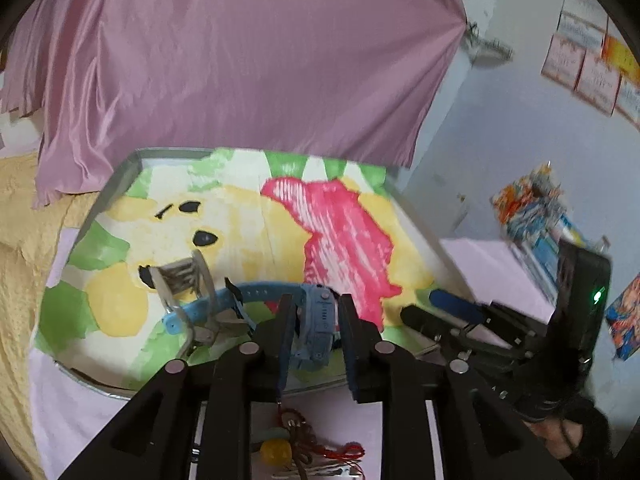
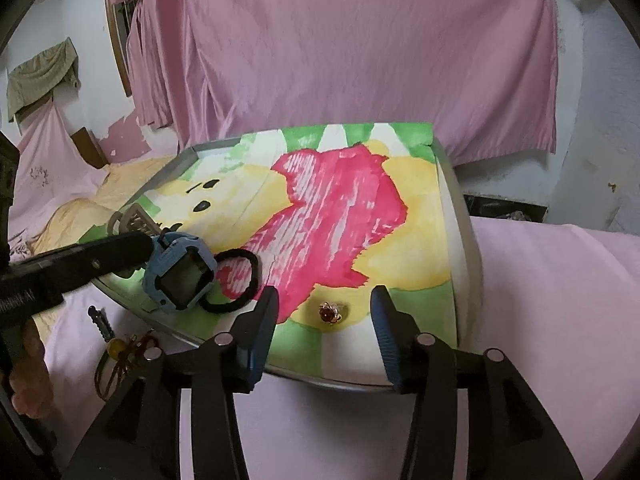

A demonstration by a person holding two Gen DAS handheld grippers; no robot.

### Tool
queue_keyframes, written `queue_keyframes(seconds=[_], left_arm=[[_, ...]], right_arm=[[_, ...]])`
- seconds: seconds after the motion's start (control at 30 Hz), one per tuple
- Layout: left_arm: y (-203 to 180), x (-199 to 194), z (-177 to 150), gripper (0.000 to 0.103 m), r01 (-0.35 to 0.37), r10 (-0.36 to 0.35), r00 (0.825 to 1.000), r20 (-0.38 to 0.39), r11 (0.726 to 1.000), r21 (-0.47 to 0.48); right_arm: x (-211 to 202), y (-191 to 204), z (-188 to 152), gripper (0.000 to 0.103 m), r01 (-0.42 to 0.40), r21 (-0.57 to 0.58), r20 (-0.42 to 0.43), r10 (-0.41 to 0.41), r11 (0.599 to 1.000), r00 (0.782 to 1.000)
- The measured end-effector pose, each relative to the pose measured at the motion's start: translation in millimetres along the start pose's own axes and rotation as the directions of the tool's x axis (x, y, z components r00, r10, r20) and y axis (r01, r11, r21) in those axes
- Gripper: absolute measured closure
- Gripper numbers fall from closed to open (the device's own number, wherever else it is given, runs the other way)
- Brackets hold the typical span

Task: Organize jewelry
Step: 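Place the blue smartwatch and red ring into the tray, opening both grippers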

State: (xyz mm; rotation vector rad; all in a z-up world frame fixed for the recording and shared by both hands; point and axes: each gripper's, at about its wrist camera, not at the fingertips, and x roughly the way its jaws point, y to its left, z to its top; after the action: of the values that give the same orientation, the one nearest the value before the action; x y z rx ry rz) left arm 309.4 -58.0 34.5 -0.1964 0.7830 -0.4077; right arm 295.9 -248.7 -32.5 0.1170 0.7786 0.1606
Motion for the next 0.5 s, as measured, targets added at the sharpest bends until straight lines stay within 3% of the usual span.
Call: queue_keyframes(seconds=[0.07, 0.17, 0.27, 0.5], left_arm=[[0.2, -9.9, 0.4, 0.067, 0.002, -0.001, 0.999, 0.038, 1.0, -0.005], [-1.3, -23.8, -1.2, 0.05, 0.0, 0.001, 0.996, 0.093, 1.0, -0.009], [-2.3, -37.6, -3.2, 0.046, -0.009, 0.009, 0.99, 0.144, 1.0, -0.005], [-1.9, -78.5, -15.8, 0.02, -0.061, 0.063, 0.958, 0.28, 0.998, -0.016]], right_arm=[[-5.8, -0.1, -0.7, 0.059, -0.003, 0.001, 0.024, 0.003, 1.0, 1.0], [-19.1, 1.2, -2.2, 0.049, -0.003, 0.004, 0.076, 0.003, 1.0, 0.997], [-35.9, 2.9, -3.4, 0.048, -0.004, 0.005, 0.142, 0.004, 1.0, 0.99], [-84.9, 11.1, -16.1, 0.022, -0.027, -0.002, 0.324, 0.026, 1.0, 0.946]])
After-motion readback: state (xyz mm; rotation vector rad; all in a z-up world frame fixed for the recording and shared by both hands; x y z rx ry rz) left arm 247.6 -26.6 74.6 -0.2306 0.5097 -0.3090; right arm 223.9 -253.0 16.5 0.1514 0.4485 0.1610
